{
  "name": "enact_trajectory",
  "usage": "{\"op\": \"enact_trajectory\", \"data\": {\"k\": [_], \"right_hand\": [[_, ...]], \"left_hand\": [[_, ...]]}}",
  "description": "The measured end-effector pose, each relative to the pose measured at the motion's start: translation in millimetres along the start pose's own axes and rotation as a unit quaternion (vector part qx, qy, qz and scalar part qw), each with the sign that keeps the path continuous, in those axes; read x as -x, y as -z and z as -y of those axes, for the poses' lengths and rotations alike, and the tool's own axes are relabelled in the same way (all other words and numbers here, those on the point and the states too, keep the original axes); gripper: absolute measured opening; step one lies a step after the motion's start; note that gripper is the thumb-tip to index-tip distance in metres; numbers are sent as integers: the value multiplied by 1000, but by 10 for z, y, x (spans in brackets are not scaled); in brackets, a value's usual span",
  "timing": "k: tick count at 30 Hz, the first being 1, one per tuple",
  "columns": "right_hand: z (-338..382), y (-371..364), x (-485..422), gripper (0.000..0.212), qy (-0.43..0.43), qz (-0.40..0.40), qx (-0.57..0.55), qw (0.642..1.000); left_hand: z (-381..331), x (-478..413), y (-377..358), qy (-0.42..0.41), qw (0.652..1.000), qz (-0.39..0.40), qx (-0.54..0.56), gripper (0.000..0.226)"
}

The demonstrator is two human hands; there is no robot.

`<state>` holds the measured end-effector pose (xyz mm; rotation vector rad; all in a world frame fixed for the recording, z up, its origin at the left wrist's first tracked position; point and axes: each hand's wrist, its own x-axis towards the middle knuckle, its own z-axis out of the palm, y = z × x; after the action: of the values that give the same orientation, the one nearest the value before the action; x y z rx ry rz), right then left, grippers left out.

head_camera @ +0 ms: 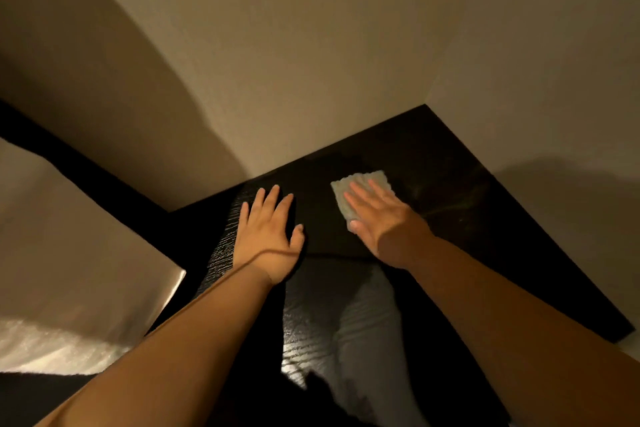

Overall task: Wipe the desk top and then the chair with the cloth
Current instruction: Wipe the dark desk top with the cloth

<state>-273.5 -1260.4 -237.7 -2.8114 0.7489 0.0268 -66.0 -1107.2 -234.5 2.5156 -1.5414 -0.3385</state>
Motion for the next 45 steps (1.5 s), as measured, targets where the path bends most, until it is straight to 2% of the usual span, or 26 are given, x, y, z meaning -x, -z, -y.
{"op": "enact_trajectory", "data": {"k": [3,5,7,9,11,13,15,17,20,23,25,27,29,31,33,35,36,38,40,42,43,45], "right_hand": [[-506,98,-304,62,-87,-9,32,996],[-681,185,-424,72,-130,9,75,989],[-620,178,-489,75,-162,-5,78,984],[-348,148,-541,65,-190,-1,35,981],[-40,102,-619,59,-135,39,24,990],[165,62,-652,59,-41,29,0,999],[93,30,-701,60,9,41,-21,999],[-151,73,-831,64,2,64,-18,998],[-487,132,-1017,63,-100,37,-7,994],[-244,131,-1016,60,-155,2,-10,988],[119,89,-975,61,-103,-20,-17,994],[312,35,-964,59,-29,15,-40,999],[227,77,-989,60,4,49,-51,998],[-84,120,-1027,64,-1,43,-17,999],[-511,190,-1021,71,-71,40,-1,997],[-852,203,-951,76,-150,-22,-15,988],[-903,197,-941,73,-173,-34,-19,984],[-765,178,-1000,61,-197,-3,-4,980],[-444,174,-1069,59,-147,55,27,987],[-291,170,-1039,59,-75,95,6,993],[-333,175,-991,60,-46,95,-8,994],[-515,182,-887,64,-26,31,-10,999]], "left_hand": [[-123,-344,-58,-23,1000,9,-6,72],[-140,-408,-105,-16,1000,4,-24,74],[-133,-419,-140,-8,999,4,-37,75],[-126,-426,-146,-13,999,6,-43,78],[-117,-448,-152,-14,999,1,-45,83],[-112,-456,-165,-12,999,0,-47,87],[-110,-458,-186,-11,999,-3,-50,88],[-108,-475,-181,-8,999,-6,-51,90],[-114,-485,-161,-6,998,-3,-55,91],[-133,-495,-146,-3,999,3,-54,92],[-136,-497,-144,-1,998,3,-55,93],[-131,-500,-150,-5,998,4,-56,93],[-127,-504,-159,-6,998,4,-59,93],[-135,-512,-150,-4,998,2,-58,94],[-138,-511,-134,-2,999,1,-51,93],[-139,-505,-119,-5,999,0,-43,91],[-139,-504,-116,-6,999,1,-42,90],[-136,-509,-111,-5,999,4,-43,90],[-137,-511,-102,-2,999,5,-43,90],[-150,-516,-102,-4,999,7,-45,91],[-151,-517,-101,-3,999,9,-46,90],[-149,-519,-103,-4,999,7,-47,90]]}}
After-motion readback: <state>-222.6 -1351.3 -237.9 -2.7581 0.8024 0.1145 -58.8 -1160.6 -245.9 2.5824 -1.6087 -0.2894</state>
